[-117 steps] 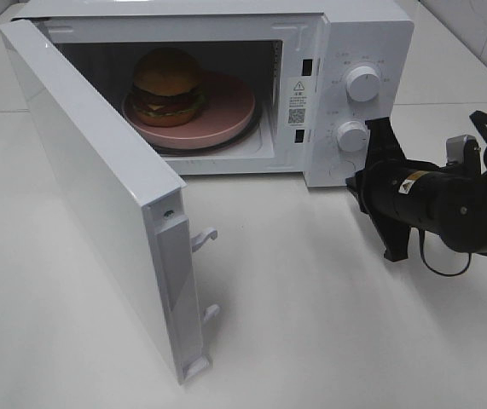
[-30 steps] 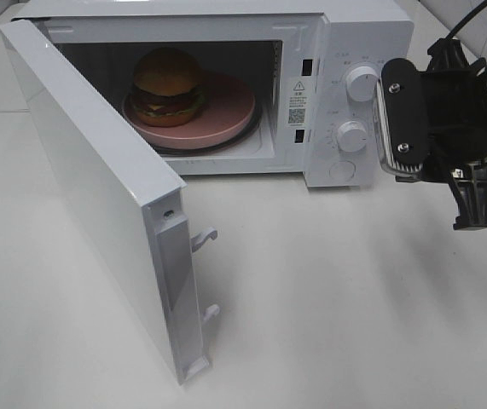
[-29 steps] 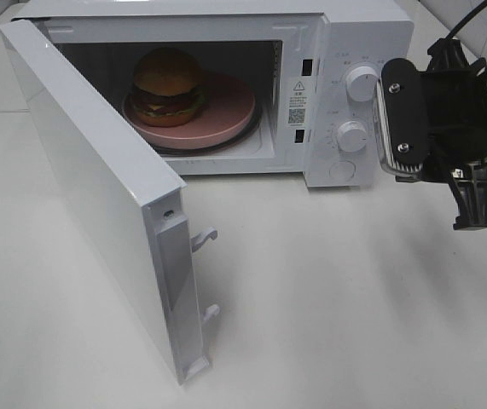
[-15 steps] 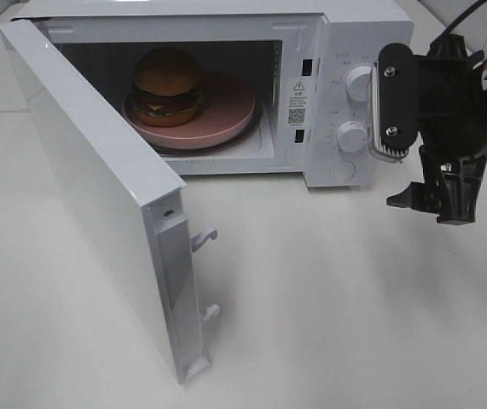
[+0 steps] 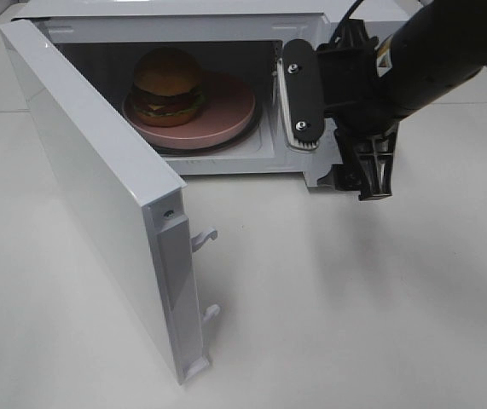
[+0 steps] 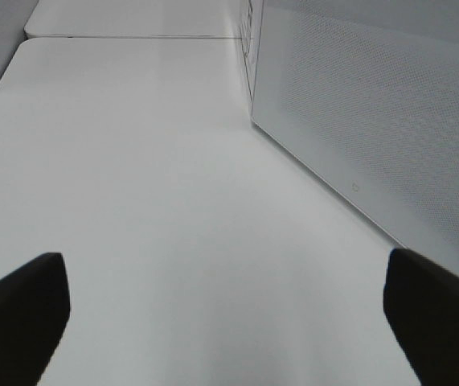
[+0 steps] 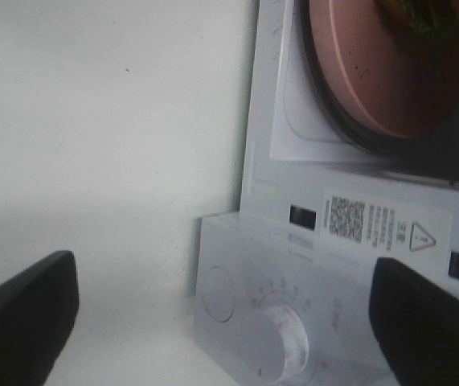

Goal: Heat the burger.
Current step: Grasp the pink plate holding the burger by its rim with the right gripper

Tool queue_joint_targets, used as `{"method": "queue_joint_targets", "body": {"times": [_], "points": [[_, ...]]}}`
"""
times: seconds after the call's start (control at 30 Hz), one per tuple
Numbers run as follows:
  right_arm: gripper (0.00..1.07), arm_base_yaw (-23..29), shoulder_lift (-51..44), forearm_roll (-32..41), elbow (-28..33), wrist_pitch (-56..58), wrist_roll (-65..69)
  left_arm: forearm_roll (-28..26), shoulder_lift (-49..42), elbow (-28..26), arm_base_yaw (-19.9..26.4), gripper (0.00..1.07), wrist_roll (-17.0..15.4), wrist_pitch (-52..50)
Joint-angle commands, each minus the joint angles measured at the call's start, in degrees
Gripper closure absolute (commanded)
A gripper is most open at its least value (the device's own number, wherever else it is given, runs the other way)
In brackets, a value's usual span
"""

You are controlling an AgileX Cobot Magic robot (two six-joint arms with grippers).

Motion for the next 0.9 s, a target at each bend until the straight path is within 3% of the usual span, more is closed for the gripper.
{"method": "queue_joint_targets", "body": {"times": [0.03, 0.57, 0.9], "points": [[0.18, 1.15, 2.12, -2.01, -2.18, 0.17, 1.83, -0.06, -0.74, 0.06, 0.06, 0.09, -0.46, 0.0], [0.2, 6.65, 15.18, -5.67, -14.67, -3.21, 5.79, -0.06, -0.74, 0.06, 0.06, 0.09, -0.46, 0.0], [0.21, 6.99, 21.94, -6.02, -20.8, -5.16, 7.05, -0.06, -0.74, 0.06, 0.06, 0.09, -0.46, 0.0]]}}
